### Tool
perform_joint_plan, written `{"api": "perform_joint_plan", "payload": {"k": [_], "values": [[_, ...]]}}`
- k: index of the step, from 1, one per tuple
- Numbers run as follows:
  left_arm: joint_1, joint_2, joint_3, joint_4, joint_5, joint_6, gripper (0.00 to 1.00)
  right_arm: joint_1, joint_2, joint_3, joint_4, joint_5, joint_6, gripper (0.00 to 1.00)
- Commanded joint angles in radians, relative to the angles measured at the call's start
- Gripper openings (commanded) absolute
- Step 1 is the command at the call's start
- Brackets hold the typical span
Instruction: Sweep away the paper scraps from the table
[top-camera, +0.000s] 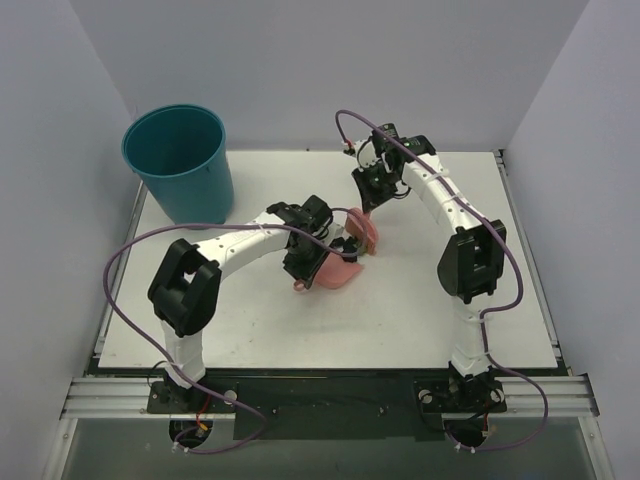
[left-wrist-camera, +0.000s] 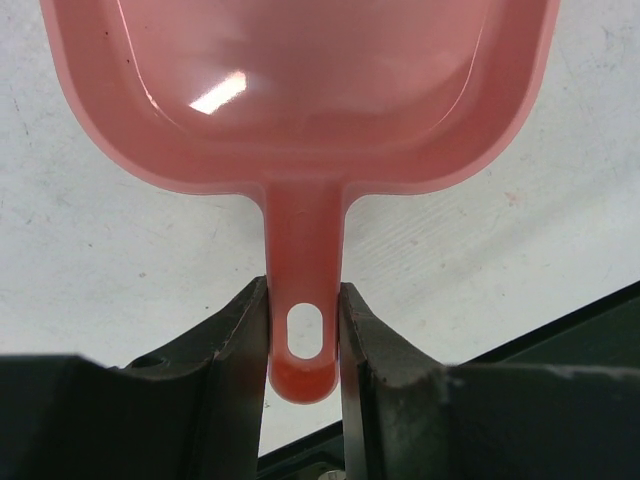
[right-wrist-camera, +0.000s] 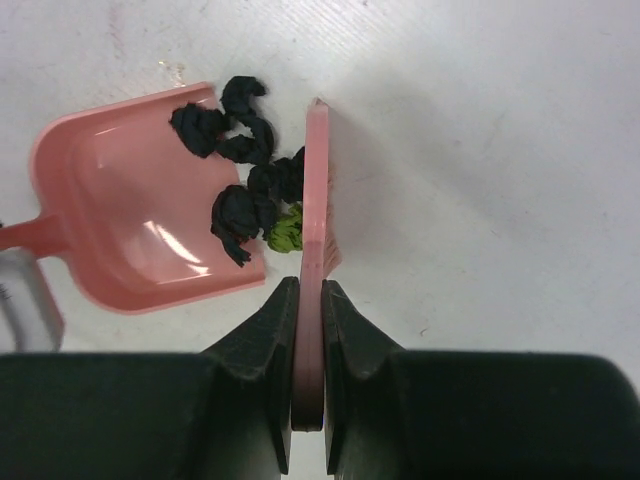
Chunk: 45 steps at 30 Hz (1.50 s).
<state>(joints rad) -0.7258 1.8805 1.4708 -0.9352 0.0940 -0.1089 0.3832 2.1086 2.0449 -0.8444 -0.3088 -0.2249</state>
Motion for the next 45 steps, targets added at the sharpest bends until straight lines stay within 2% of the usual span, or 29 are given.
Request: {"api": "perform_joint_plan", "payload": {"k": [1,5,12,19,31,39,45], "values": [[0.009,0.038,0.057,0.039,-0.011,0.012,0.0,-0.001,0.015,-0.014,-0.038,-0.154,-0.03,0.0],[0.009,0.052,0.056,0.068,-0.034,0.008,0.0,0.009,-0.005,-0.032,-0.038,-0.231,-0.039,0.0],[0.008,0.036,-0.004,0.177,-0.086,-0.067,0.0,0.023,-0.056,-0.067,-0.038,-0.225,-0.028,0.0],[-0.011,-0.043,-0.125,0.332,-0.192,-0.156,0.0,0.026,-0.116,-0.098,-0.007,-0.145,0.039,0.0],[-0.032,-0.145,-0.233,0.496,-0.234,-0.207,0.0,0.031,-0.24,-0.112,0.045,0.039,0.225,0.0],[-0.026,-0.176,-0.179,0.455,-0.238,-0.233,0.0,-0.021,-0.396,-0.133,0.06,0.149,0.467,0.0],[0.011,-0.198,-0.081,0.357,-0.229,-0.291,0.0,-0.082,-0.605,-0.317,0.149,0.272,0.594,0.0]]}}
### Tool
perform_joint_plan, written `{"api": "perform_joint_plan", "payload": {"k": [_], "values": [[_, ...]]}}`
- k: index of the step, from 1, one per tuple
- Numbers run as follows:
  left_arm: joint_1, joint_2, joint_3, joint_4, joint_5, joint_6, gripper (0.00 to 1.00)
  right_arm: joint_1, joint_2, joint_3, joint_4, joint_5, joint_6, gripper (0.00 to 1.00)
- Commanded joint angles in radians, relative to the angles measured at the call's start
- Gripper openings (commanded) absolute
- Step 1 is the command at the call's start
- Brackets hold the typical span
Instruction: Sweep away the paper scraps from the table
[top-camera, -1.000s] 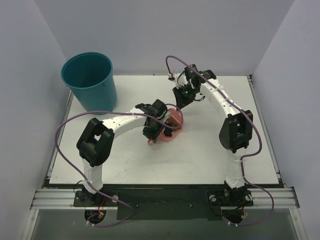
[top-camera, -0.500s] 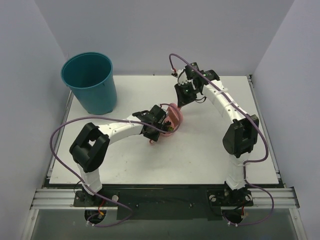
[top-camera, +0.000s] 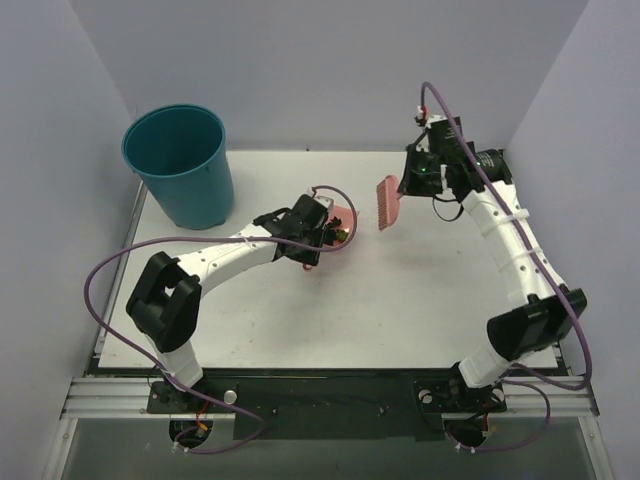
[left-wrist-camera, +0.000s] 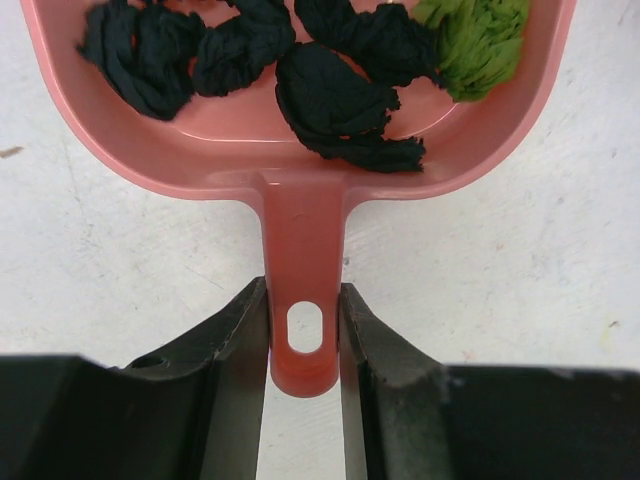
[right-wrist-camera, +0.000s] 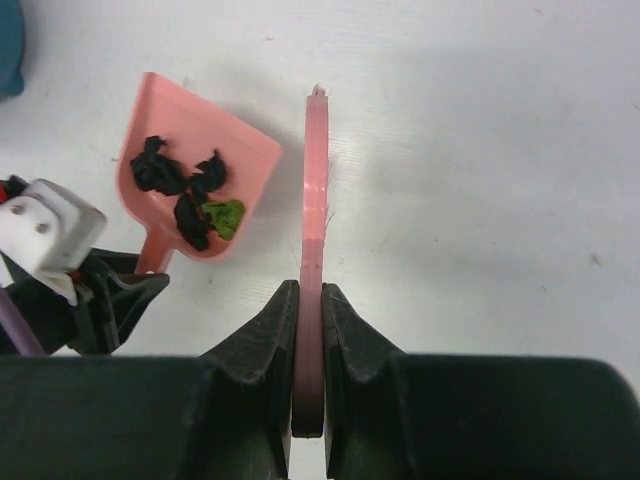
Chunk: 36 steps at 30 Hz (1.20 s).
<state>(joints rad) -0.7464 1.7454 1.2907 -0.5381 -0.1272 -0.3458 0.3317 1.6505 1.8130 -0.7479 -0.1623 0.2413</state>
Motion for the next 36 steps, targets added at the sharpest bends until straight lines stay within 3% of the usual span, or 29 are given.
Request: {"api": "perform_joint_plan", "payload": {"k": [1,8,16,23,29,36], "values": [[0.035,-0.072,0.123,-0.051,-0.011,-0.061,0.0,-0.034,-0.164,-0.128,0.067,0.142,0.147,0.0],[0.116,-0.104,0.297,-0.138,0.056,-0.117,0.0,-0.037,-0.325,-0.4,0.183,0.196,0.204,0.0],[0.242,-0.075,0.577,-0.207,0.193,-0.148,0.0,-0.028,-0.348,-0.543,0.234,0.17,0.224,0.0],[0.416,-0.014,0.777,-0.218,0.36,-0.2,0.0,-0.01,-0.342,-0.587,0.255,0.106,0.237,0.0],[0.562,-0.01,0.782,-0.162,0.512,-0.281,0.0,0.01,-0.334,-0.6,0.263,0.106,0.242,0.0],[0.74,-0.072,0.563,0.105,0.73,-0.491,0.0,0.026,-0.327,-0.603,0.268,0.11,0.243,0.0]]}}
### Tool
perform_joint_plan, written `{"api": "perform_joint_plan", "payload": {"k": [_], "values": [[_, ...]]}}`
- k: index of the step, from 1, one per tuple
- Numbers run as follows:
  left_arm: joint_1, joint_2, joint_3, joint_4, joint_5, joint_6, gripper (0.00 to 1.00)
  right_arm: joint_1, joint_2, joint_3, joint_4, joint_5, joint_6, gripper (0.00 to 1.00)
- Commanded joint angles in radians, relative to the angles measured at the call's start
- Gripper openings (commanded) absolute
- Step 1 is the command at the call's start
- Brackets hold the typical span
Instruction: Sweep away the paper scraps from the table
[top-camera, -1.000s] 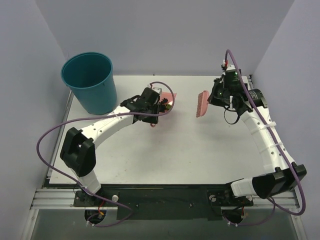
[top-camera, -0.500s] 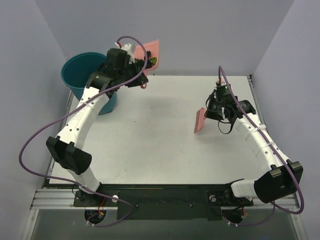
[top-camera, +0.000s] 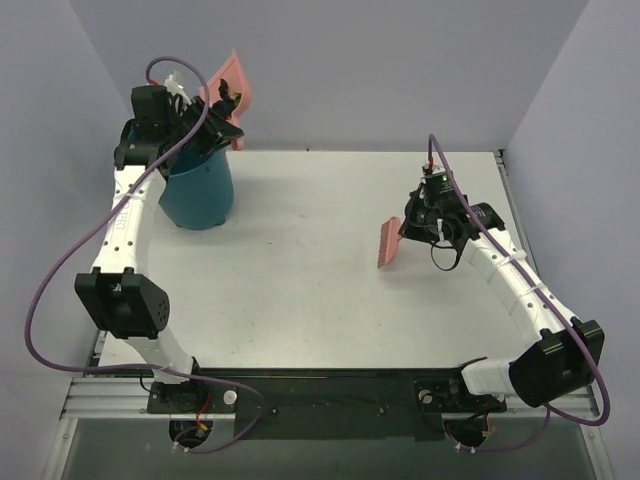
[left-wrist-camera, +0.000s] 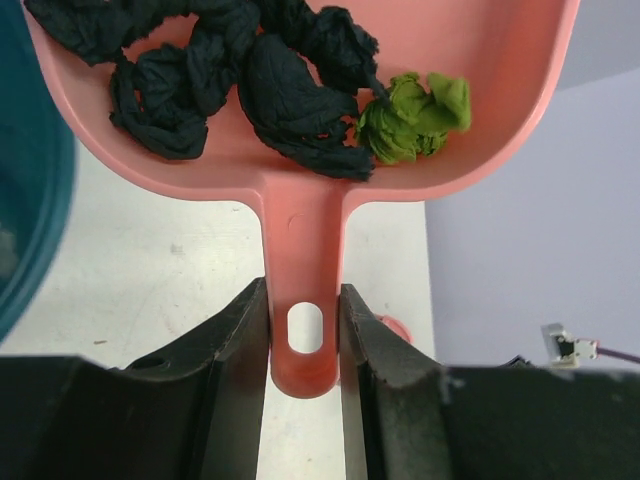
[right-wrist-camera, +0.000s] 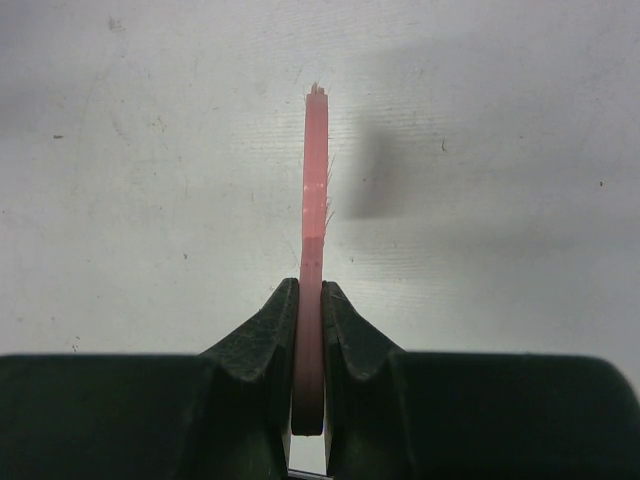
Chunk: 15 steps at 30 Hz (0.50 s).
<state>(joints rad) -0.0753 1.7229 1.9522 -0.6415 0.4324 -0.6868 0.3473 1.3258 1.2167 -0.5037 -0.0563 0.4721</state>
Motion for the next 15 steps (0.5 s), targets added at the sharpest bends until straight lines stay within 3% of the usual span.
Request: {"api": "perform_joint_plan", "payload": {"k": [1,6,15], "values": [[0.115,-0.062,-0.117,0.257,0.187,-0.169,0.0,0.013,0.001,-0.006,0.024,0.007,0.01,0.0],[0.199,-0.117,-0.306,0.508,0.299,-0.368,0.0,0.022,0.007,-0.006,0.024,0.012,0.013,0.0],[0.278,-0.163,-0.484,0.842,0.35,-0.624,0.0,0.042,0.019,0.006,0.027,0.03,0.014,0.0]]}}
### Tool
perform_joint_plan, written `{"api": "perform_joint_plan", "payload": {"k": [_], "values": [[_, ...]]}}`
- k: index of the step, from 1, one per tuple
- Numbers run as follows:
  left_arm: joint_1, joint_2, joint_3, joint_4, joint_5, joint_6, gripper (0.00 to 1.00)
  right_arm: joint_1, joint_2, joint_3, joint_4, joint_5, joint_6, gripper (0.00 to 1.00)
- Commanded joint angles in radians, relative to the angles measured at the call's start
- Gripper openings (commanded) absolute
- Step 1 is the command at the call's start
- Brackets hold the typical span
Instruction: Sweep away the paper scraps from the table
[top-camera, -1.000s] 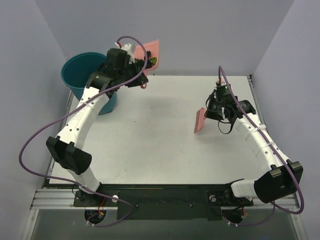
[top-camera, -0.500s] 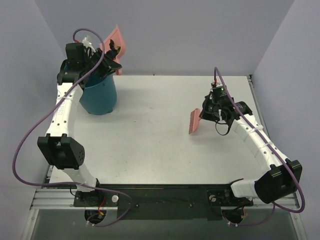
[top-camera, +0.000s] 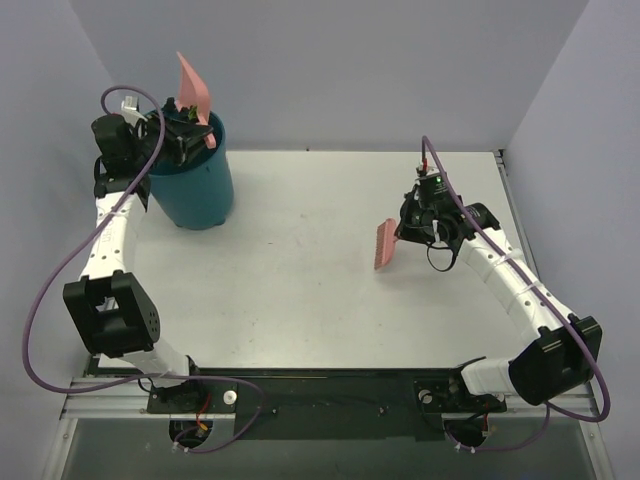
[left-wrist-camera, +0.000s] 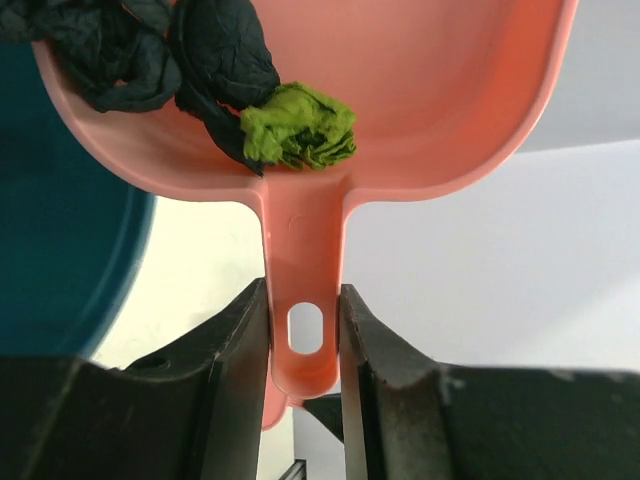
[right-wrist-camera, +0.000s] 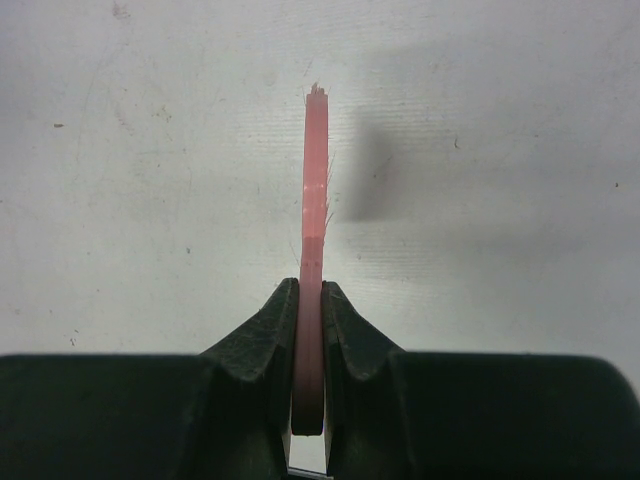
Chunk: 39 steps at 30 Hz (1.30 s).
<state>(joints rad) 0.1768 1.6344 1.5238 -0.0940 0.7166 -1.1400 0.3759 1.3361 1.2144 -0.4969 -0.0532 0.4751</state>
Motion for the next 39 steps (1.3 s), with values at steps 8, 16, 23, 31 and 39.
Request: {"api": "perform_joint_plan", "payload": {"k": [8,16,23,31,39], "values": [[0.062,-0.091,-0.172,0.545,0.057,-0.41,0.0,0.044,0.026,0.025,0.018,0.042,-0.007,0.0],[0.064,-0.088,-0.263,0.757,0.029,-0.644,0.0,0.06,0.032,0.039,0.009,0.05,-0.018,0.0],[0.072,-0.087,-0.355,0.947,-0.045,-0.863,0.0,0.064,0.025,0.048,0.0,0.081,-0.029,0.0],[0.072,-0.088,-0.39,1.056,-0.1,-0.985,0.0,0.069,0.024,0.06,-0.006,0.084,-0.038,0.0],[0.07,-0.122,-0.312,0.849,0.021,-0.726,0.0,0.07,0.029,0.105,-0.008,0.107,-0.03,0.0]]}}
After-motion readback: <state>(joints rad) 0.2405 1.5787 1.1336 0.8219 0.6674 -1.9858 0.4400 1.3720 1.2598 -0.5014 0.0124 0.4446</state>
